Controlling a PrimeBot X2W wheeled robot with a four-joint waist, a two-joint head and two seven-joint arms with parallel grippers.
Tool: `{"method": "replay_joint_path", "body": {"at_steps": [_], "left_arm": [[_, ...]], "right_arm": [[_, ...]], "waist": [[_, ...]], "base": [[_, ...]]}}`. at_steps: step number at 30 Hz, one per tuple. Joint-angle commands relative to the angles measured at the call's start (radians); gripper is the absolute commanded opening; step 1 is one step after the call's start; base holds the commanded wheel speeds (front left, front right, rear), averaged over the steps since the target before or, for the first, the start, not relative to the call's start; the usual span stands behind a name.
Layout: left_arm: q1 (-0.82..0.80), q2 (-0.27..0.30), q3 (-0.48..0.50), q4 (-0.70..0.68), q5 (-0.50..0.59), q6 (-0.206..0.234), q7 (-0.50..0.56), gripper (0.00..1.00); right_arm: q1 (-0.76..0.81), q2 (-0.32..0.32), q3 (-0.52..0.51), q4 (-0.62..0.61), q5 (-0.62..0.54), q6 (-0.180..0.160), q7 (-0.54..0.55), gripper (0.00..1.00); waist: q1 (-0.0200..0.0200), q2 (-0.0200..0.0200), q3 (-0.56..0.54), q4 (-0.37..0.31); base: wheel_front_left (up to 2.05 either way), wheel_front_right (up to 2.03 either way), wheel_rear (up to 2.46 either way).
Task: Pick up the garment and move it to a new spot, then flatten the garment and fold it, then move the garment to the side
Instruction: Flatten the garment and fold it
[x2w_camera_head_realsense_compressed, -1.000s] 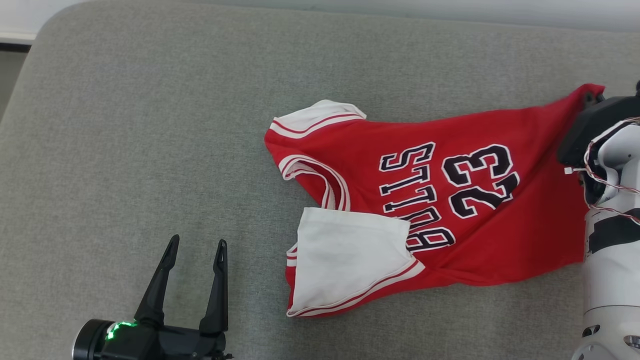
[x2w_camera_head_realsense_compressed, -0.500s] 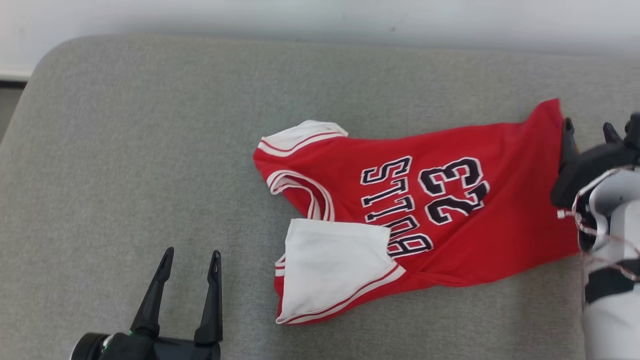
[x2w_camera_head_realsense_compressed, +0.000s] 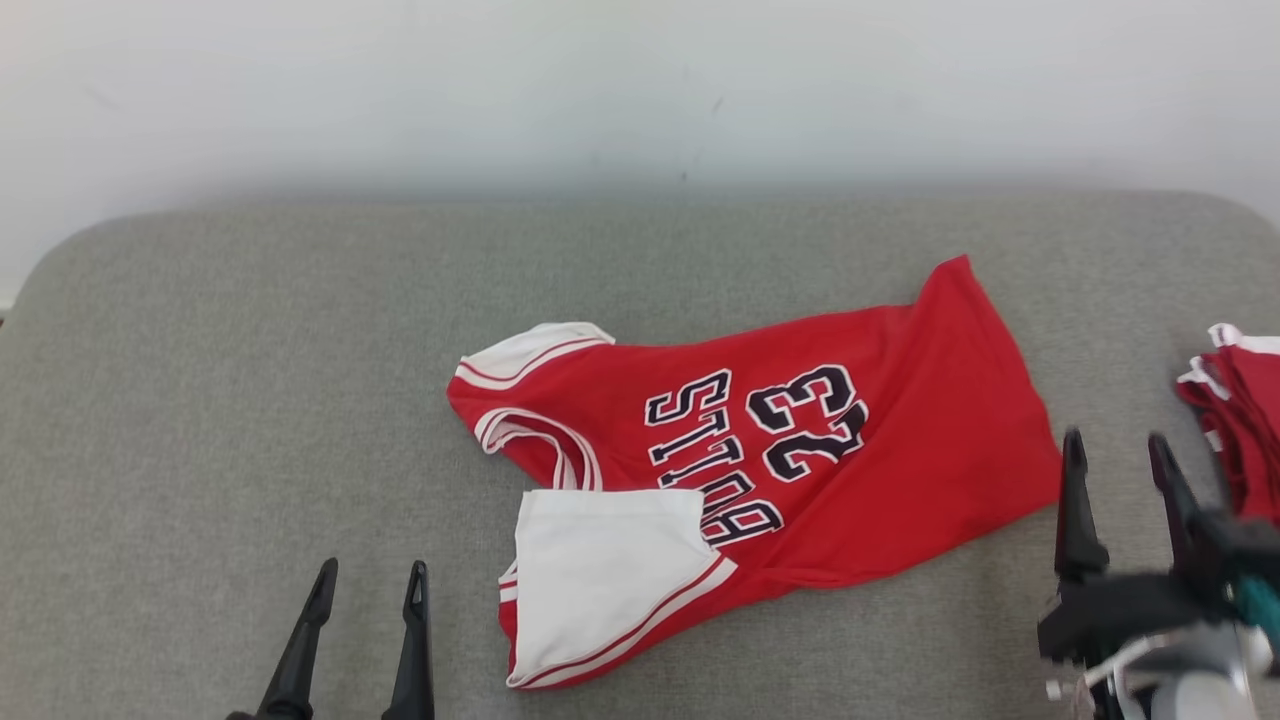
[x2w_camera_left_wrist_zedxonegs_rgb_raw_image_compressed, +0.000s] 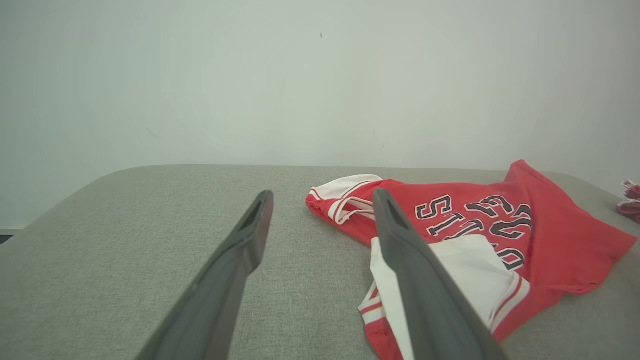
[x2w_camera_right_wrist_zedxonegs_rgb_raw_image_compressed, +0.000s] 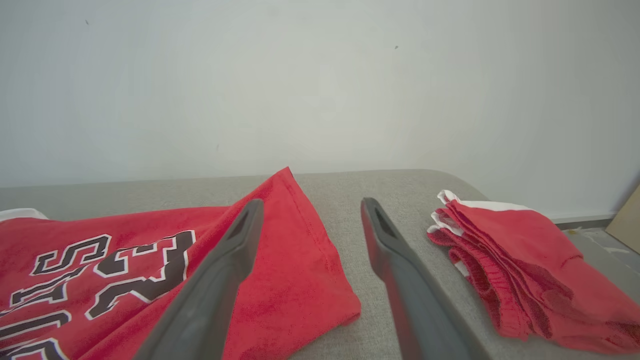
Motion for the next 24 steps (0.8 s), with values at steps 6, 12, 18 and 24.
{"method": "replay_joint_path", "body": {"at_steps": [6,12,18,24], "left_arm": [[0.035,-0.001,-0.006,0.014,-0.013,0.006,-0.003,1.0],[0.039,-0.001,-0.002,0.012,-0.006,0.006,-0.003,1.0],[0.031,-0.001,-0.004,0.016,0.0,0.001,-0.003,1.0],[0.024,-0.001,-0.012,0.025,-0.001,-0.003,-0.003,1.0]], "right_arm": [[0.177,0.021,0.038,-0.044,0.071,-0.002,-0.104,1.0],[0.245,0.019,0.089,-0.032,0.105,-0.002,-0.131,1.0],[0.244,0.019,0.096,-0.042,0.106,-0.002,-0.141,1.0],[0.233,0.02,0.098,-0.045,0.115,-0.002,-0.139,1.0]], "waist": [[0.0002,0.0001,-0.072,-0.04],[0.0002,0.0001,-0.077,-0.058],[0.0002,0.0001,-0.071,-0.071],[0.0002,0.0001,-0.063,-0.073]], "base": [[0.0,0.0,0.0],[0.0,0.0,0.0],[0.0,0.0,0.0],[0.0,0.0,0.0]]}}
